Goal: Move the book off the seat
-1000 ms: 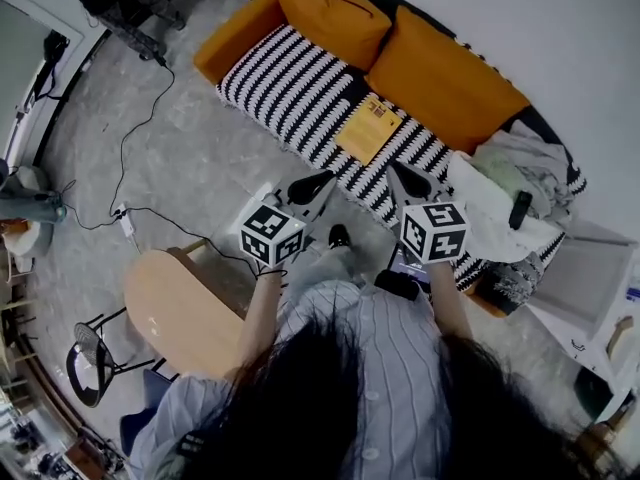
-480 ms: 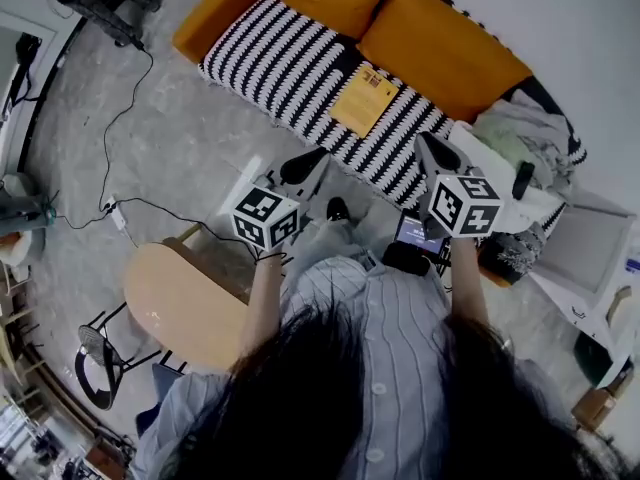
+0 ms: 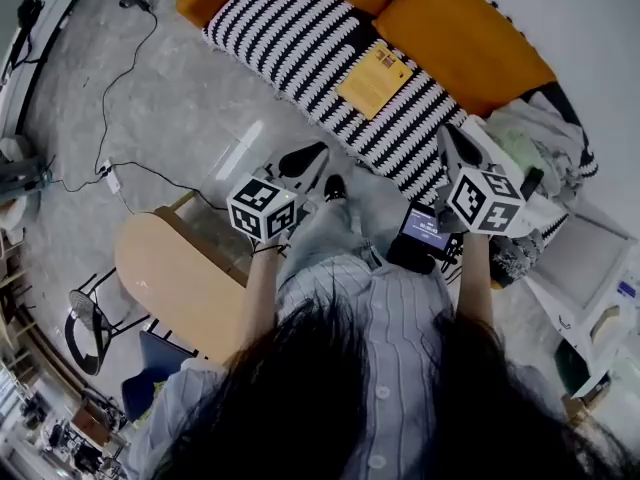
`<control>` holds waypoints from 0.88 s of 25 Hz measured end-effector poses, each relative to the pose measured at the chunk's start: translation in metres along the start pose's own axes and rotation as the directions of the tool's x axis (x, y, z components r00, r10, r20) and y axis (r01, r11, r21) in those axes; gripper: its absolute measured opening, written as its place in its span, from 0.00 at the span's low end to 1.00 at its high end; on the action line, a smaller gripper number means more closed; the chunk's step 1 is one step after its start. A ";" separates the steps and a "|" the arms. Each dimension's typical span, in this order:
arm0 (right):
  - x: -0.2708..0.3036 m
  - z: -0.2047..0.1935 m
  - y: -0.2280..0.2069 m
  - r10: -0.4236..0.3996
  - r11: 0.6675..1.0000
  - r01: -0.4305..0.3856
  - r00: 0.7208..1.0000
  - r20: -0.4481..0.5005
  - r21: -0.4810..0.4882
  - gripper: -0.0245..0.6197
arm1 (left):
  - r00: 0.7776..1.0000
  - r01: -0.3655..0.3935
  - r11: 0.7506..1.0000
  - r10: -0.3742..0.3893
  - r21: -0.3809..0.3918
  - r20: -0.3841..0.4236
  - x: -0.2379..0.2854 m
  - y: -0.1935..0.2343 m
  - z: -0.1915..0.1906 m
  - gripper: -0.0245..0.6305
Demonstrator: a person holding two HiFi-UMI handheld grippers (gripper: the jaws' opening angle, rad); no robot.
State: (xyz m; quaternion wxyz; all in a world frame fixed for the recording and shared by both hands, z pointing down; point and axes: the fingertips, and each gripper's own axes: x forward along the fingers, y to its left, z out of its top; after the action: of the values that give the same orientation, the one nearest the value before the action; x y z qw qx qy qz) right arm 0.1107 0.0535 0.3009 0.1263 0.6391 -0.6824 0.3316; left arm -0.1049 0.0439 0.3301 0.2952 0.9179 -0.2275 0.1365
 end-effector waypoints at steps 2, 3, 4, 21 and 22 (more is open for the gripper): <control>0.008 0.004 -0.010 0.005 1.000 -0.005 1.000 -0.010 -0.007 0.10 | 1.000 -0.017 1.000 0.017 -0.007 -0.005 0.007 0.006 -0.001 0.06; 0.012 0.005 -0.016 0.007 1.000 -0.007 1.000 -0.015 -0.011 0.10 | 1.000 -0.026 1.000 0.025 -0.007 -0.008 0.011 0.009 -0.001 0.06; 0.016 0.007 -0.022 0.008 1.000 -0.008 1.000 -0.020 -0.014 0.10 | 0.999 -0.034 0.999 0.034 -0.005 -0.013 0.016 0.011 -0.001 0.06; 0.157 -0.018 -0.105 0.179 0.984 -0.178 0.969 -0.173 0.021 0.10 | 0.988 -0.142 0.982 0.133 -0.124 -0.078 0.114 0.086 -0.021 0.07; 0.166 -0.023 -0.109 0.195 0.981 -0.193 0.964 -0.181 0.031 0.10 | 0.988 -0.145 0.978 0.134 -0.147 -0.083 0.121 0.091 -0.026 0.08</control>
State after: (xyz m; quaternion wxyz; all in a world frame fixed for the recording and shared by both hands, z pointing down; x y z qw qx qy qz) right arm 0.1837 -0.0596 0.4485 0.1514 0.5367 -0.7250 0.4042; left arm -0.0495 -0.0475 0.4408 0.3623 0.8688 -0.2902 0.1721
